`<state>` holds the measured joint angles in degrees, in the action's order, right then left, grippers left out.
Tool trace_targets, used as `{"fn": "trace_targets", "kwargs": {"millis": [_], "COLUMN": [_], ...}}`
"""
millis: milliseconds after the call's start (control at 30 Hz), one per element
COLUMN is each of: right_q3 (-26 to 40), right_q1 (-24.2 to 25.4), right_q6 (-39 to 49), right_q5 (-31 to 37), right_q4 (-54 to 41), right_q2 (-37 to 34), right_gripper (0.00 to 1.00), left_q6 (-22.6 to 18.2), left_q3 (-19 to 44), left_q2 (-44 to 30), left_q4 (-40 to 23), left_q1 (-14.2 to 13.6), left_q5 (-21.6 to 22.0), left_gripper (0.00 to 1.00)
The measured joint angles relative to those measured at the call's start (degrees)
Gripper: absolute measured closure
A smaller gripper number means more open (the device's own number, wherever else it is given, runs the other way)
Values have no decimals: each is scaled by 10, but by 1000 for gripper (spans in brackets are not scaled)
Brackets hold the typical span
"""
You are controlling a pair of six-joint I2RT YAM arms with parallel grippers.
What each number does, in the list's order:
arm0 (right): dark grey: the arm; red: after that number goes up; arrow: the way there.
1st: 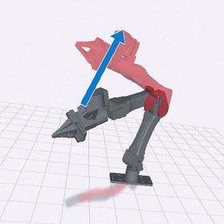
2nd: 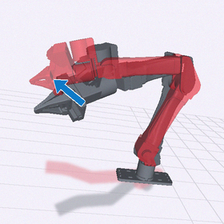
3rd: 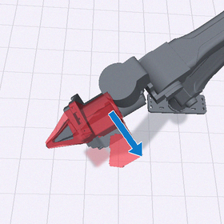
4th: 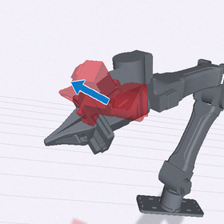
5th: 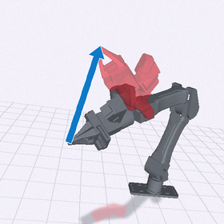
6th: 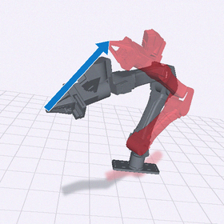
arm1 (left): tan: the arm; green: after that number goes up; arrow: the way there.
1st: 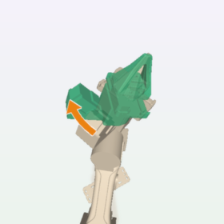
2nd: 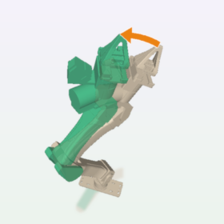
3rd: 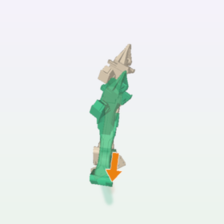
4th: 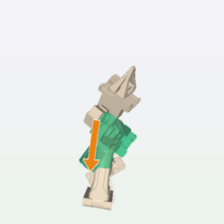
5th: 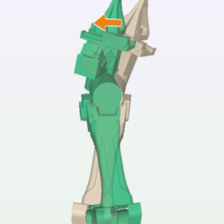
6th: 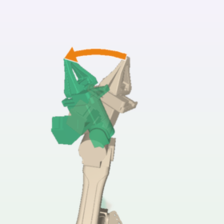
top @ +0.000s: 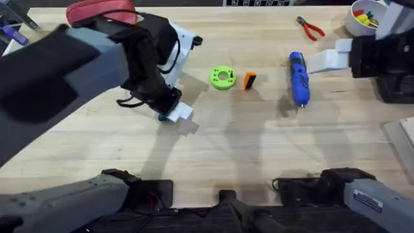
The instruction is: Pick up the gripper from the table and insert it into the empty holder that is missing its gripper. Then pick up a screw, insert it into the mounting hole, and use the screwdriver to tighten it. Finally, clean up the table by picking up the vegetable and placing it into the bucket.
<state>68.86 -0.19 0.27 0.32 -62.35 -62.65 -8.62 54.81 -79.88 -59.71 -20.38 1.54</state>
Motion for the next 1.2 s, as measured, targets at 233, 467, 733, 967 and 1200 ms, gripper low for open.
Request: {"fn": "trace_targets", "kwargs": {"millis": [233, 467, 733, 967, 1200], "right_q3": [0, 0, 0, 0, 0], "right_q1": [0, 0, 0, 0, 0], "right_q6": [0, 0, 0, 0, 0], "right_q5": [0, 0, 0, 0, 0], "right_q4": [0, 0, 0, 0, 0], "right_q2": [0, 0, 0, 0, 0], "right_gripper": [8, 8, 8, 8, 9], "left_q6": [-8, -11, -14, -17, -17], "left_q3": [0, 0, 0, 0, 0], "left_q2": [-72, -122, -122, -122, -122], "left_q4": [28, 40, 52, 56, 57], "left_q1": [1, 17, 18, 17, 17], "left_q5": [0, -6, -9, -9, -9], "left_gripper": [15, 96, 845, 986, 987]}}
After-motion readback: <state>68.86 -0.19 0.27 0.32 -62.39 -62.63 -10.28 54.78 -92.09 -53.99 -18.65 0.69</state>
